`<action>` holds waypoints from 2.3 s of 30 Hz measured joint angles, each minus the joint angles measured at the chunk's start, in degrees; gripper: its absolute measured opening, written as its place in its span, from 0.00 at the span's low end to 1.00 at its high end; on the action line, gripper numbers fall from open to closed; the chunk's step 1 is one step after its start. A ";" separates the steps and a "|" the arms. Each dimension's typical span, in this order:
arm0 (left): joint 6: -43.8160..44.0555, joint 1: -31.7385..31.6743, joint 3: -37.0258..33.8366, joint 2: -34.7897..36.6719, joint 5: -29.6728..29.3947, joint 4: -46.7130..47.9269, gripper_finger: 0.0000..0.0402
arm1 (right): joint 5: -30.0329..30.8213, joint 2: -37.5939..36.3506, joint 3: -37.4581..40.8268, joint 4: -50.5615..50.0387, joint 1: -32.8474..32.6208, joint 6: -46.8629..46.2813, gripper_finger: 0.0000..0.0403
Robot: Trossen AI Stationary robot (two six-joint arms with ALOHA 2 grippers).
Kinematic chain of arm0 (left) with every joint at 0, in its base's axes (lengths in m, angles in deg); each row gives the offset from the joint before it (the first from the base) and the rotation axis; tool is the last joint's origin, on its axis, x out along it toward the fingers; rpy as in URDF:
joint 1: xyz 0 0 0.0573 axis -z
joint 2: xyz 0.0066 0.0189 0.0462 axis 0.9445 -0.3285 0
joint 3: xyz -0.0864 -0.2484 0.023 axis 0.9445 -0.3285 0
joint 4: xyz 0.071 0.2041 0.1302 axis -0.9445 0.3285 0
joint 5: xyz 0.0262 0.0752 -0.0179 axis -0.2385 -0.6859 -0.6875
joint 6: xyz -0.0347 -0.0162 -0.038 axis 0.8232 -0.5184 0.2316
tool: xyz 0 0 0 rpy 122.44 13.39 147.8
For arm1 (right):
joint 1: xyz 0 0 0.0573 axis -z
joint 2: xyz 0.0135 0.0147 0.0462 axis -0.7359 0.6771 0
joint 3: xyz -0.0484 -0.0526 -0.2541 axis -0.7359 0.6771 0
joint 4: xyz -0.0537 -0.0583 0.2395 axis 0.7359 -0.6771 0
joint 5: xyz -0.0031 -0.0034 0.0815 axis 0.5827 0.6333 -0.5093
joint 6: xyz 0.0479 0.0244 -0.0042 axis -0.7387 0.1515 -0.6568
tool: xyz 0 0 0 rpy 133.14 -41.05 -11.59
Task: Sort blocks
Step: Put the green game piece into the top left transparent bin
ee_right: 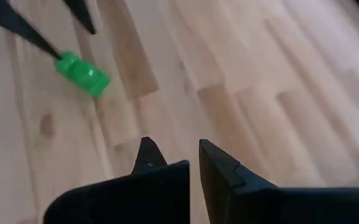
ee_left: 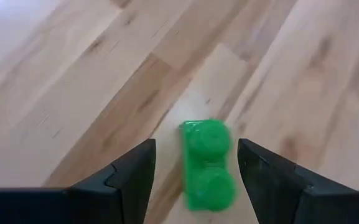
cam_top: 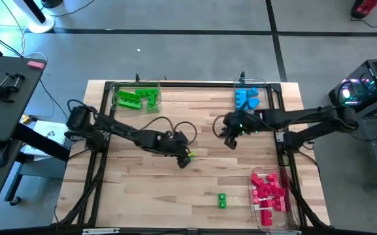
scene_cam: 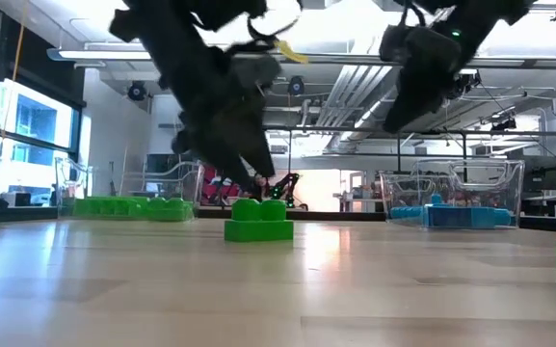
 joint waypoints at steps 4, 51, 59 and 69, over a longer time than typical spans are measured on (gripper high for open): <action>0.24 -0.62 3.32 -4.40 3.03 1.62 0.53 | 0.34 -0.52 3.43 3.18 -2.90 -5.36 0.00; -26.70 -51.36 -4.73 28.77 -4.50 32.86 0.43 | 2.37 -0.37 5.30 18.72 -5.12 -13.23 0.00; -24.07 -57.43 -5.02 29.24 10.64 28.71 0.57 | 4.52 -0.37 5.30 20.91 -7.18 -14.96 0.00; -18.89 -37.86 -5.00 29.68 27.10 19.19 0.59 | -4.78 -0.37 5.27 27.12 -18.83 -26.20 0.00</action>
